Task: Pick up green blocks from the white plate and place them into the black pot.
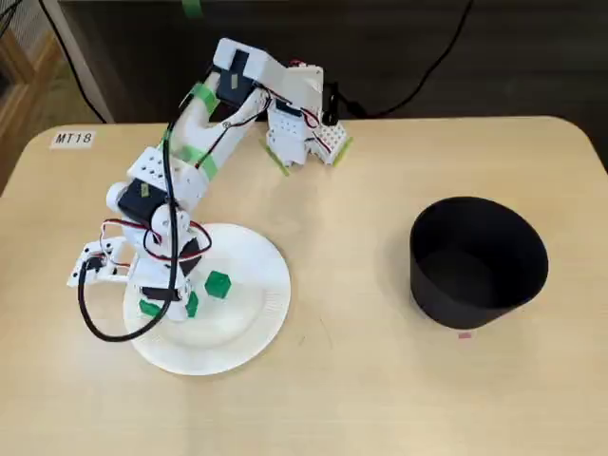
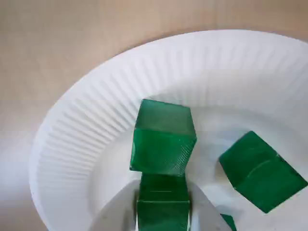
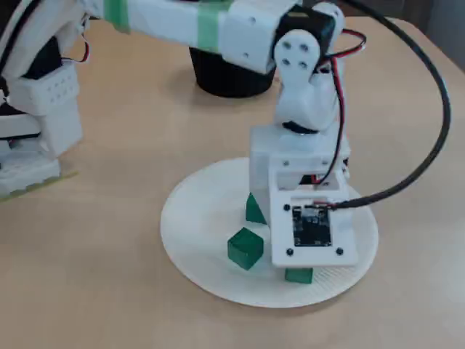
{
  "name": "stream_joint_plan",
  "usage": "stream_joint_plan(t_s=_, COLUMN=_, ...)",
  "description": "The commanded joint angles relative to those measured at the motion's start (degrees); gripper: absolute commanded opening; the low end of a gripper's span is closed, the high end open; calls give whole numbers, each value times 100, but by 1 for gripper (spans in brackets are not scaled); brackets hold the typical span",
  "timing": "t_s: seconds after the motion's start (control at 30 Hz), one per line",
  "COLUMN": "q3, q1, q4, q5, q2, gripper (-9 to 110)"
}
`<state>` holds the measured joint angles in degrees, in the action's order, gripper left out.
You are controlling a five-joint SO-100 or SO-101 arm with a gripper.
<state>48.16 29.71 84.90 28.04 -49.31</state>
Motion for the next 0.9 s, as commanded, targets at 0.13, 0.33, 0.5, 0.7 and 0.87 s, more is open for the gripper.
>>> stream_joint_plan(t_s=0.13, q3=-879, q1=-62, q4=791, q5=18, q2=-940, gripper=-2)
stream_joint_plan(t_s=0.33, q3=35, q1=-571, q4=993, q5=-97, q2=-3146, gripper=-2)
stream_joint_plan(t_s=0.5, q3=1828, q1=-2268, q4=562, q5=-650, q2=-5089, gripper=-2)
stream_joint_plan(t_s=0.7, q3=4395, q1=-5045, q4=-1266, q5=-2004, q2=-6513, gripper=-3)
stream_joint_plan(t_s=0.87, q3=4896, q1=-6284, q4=-2558, q5=-2408, q2=-6161, gripper=-3)
